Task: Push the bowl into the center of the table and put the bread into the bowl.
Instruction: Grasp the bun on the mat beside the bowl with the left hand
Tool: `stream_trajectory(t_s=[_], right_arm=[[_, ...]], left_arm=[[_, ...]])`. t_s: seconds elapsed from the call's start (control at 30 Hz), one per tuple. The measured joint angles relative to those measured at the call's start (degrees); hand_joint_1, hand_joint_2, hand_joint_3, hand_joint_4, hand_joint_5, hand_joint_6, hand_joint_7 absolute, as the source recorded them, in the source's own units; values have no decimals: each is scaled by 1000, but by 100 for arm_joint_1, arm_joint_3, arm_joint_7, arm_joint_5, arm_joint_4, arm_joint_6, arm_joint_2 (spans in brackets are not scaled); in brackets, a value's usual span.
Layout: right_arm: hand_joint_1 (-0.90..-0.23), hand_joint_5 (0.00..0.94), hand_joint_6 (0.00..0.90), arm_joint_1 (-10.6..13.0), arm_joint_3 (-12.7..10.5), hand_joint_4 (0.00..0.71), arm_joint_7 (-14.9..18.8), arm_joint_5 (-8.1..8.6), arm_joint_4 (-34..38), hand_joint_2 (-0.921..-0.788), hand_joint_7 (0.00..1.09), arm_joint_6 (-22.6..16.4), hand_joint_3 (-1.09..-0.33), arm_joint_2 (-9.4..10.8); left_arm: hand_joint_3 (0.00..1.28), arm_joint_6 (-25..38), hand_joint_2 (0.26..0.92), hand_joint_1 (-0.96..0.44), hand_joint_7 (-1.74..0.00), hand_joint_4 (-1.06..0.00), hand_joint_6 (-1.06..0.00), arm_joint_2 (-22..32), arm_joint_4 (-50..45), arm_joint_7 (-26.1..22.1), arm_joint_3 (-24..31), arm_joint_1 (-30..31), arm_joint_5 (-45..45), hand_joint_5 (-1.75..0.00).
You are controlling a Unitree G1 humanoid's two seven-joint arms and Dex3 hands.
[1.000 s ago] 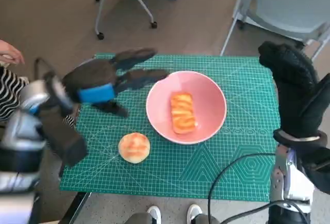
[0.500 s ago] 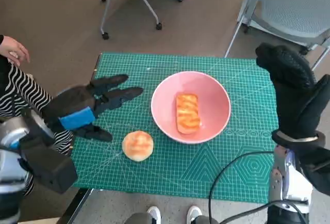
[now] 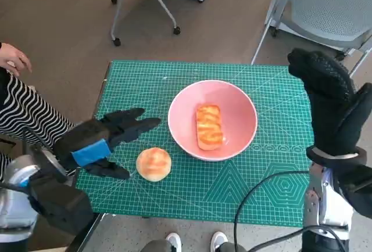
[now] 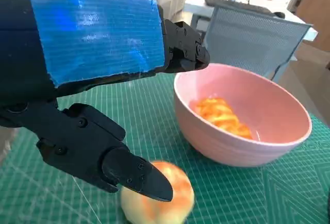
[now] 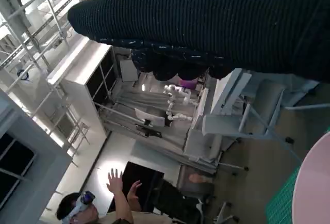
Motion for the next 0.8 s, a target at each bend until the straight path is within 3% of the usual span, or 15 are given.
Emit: stream_trajectory(t_s=[0.33, 0.8], right_arm=[[-681, 0, 88, -8, -2, 184, 49, 1, 40, -921, 524, -1, -673, -3], [-678, 0, 88, -6, -28, 183, 95, 4, 44, -921, 523, -3, -675, -23]], left_arm=[[0, -3, 780, -431, -76, -256, -292, -252, 111, 197, -243, 43, 147, -5], [1, 160, 772, -260, -31, -240, -307, -507, 741, 267, -706, 58, 260, 0]])
